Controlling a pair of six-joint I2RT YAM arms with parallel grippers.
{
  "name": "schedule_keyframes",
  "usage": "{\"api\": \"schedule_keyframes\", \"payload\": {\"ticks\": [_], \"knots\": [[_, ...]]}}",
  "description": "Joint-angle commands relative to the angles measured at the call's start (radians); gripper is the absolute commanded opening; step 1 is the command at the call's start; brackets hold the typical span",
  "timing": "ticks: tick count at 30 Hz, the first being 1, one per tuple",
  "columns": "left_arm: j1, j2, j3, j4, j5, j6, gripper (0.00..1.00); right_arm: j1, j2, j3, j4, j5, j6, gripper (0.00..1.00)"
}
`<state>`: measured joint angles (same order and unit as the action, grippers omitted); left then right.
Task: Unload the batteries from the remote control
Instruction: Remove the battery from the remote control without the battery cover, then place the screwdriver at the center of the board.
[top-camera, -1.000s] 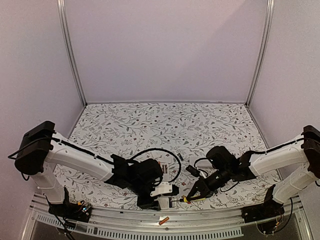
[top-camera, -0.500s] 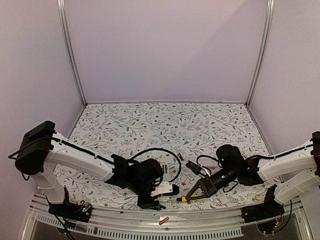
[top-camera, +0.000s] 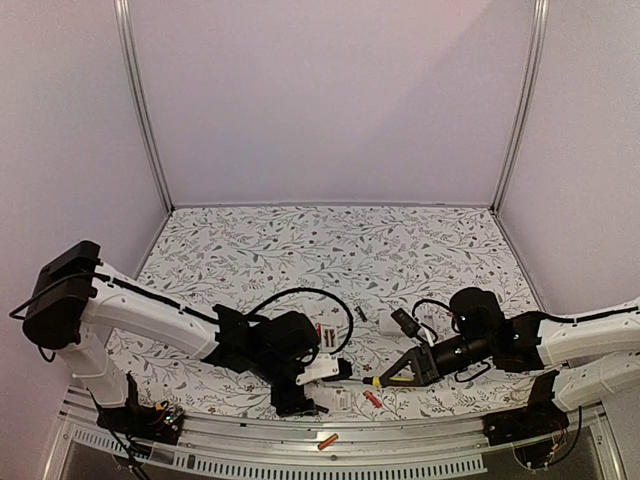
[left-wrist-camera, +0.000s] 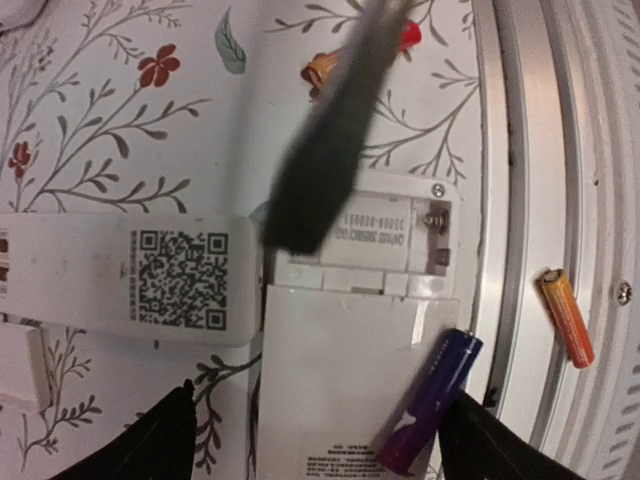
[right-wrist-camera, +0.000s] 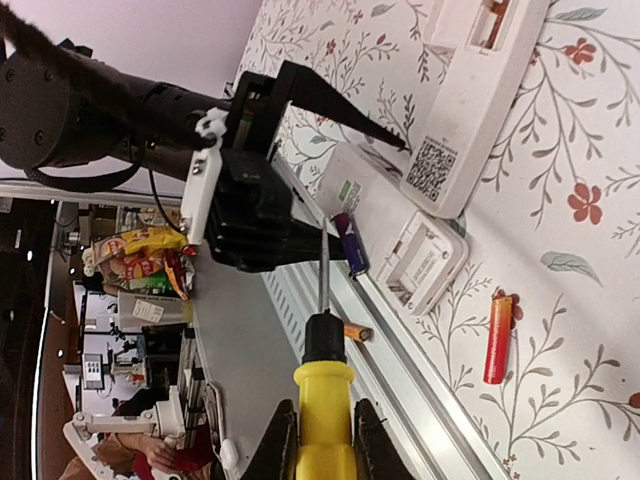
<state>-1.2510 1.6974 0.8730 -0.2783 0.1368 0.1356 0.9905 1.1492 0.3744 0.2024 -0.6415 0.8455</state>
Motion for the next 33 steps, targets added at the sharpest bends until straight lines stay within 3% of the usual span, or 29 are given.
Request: {"api": "schedule_keyframes", "payload": {"ticks": [1, 8, 17, 20, 22, 26, 32, 33], "knots": [[0.022, -0.111, -0.020, 0.003, 0.008, -0.022, 0.85, -0.016, -0.072, 0.047, -0.169, 0.219, -0.029, 0.00], [0.023, -0.237, -0.028, -0.041, 0.050, -0.121, 0.87, -0.016, -0.115, 0.080, -0.279, 0.430, -0.042, 0.00], [0.127, -0.403, -0.061, 0.090, -0.043, -0.409, 0.90, -0.016, -0.050, 0.040, -0.189, 0.551, -0.018, 0.00], [0.176, -0.452, -0.090, 0.152, -0.075, -0.497, 0.92, -0.016, -0.019, 0.037, -0.174, 0.590, -0.010, 0.07], [0.212, -0.486, -0.114, 0.184, -0.098, -0.543, 0.93, -0.016, 0.001, 0.041, -0.167, 0.600, -0.012, 0.17], [0.291, -0.550, -0.152, 0.198, -0.163, -0.614, 0.95, -0.016, 0.039, 0.054, -0.177, 0.628, -0.021, 0.55], [0.433, -0.657, -0.215, 0.232, -0.204, -0.649, 1.00, -0.024, 0.028, 0.107, -0.198, 0.680, -0.082, 0.97], [0.466, -0.665, -0.220, 0.237, -0.190, -0.648, 1.00, -0.030, 0.030, 0.122, -0.200, 0.688, -0.099, 0.98]]}}
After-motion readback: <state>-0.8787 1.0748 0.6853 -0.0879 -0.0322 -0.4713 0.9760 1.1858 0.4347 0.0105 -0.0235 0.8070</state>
